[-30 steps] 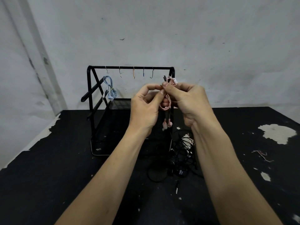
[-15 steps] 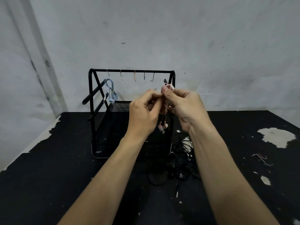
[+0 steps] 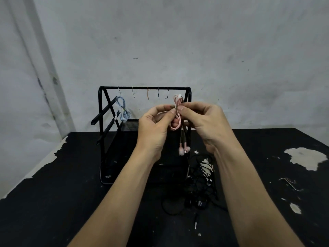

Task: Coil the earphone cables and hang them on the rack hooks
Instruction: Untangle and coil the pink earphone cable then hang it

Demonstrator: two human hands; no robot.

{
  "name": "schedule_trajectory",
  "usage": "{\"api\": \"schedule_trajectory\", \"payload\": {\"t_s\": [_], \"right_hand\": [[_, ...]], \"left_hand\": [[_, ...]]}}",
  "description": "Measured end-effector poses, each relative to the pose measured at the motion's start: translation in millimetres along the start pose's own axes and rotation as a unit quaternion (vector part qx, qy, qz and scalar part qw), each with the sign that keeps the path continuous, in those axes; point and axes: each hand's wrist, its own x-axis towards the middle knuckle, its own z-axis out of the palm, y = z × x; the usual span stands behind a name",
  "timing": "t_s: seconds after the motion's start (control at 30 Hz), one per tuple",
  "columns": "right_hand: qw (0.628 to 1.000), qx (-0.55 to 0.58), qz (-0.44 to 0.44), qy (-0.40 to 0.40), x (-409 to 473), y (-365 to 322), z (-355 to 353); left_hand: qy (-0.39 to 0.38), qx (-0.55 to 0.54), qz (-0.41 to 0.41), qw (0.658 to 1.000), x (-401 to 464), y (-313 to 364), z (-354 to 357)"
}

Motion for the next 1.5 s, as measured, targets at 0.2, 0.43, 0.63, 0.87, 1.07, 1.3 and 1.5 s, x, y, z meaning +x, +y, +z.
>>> {"api": "schedule_trajectory", "payload": {"t_s": [0.2,0.43,0.63,0.87,1.07,1.3,1.5], "right_hand": [[0.997,-0.07,-0.005,0.017,2.8,3.5,0.2],[0.994,-0.066,0.039,0.075,3.1,7.7,5.2],[0.992,0.011,0.117,0.048,0.8,2.4,6.1],[0.995,0.016,0.094,0.034,-1.4,1.4,2.1],[0.998,-0.052,0.025,0.026,-1.0,3.2,2.2],[0.997,-0.076,-0.015,0.009,-3.6,3.4,5.0],[0.998,-0.052,-0.02,-0.003,-2.5,3.6,6.3]], "left_hand": [[0.004,0.041,-0.02,0.999,-0.8,0.9,-1.9],[-0.027,0.231,0.163,0.959,-3.4,-11.6,-7.0],[-0.088,0.452,0.391,0.797,0.9,-10.6,-16.6],[-0.116,0.425,0.308,0.843,2.2,-0.6,-19.7],[-0.069,0.252,0.067,0.963,1.9,6.9,-17.4],[0.011,0.199,-0.025,0.98,-5.9,15.1,-1.5],[0.009,0.089,-0.123,0.988,-1.3,17.4,-6.7]]}}
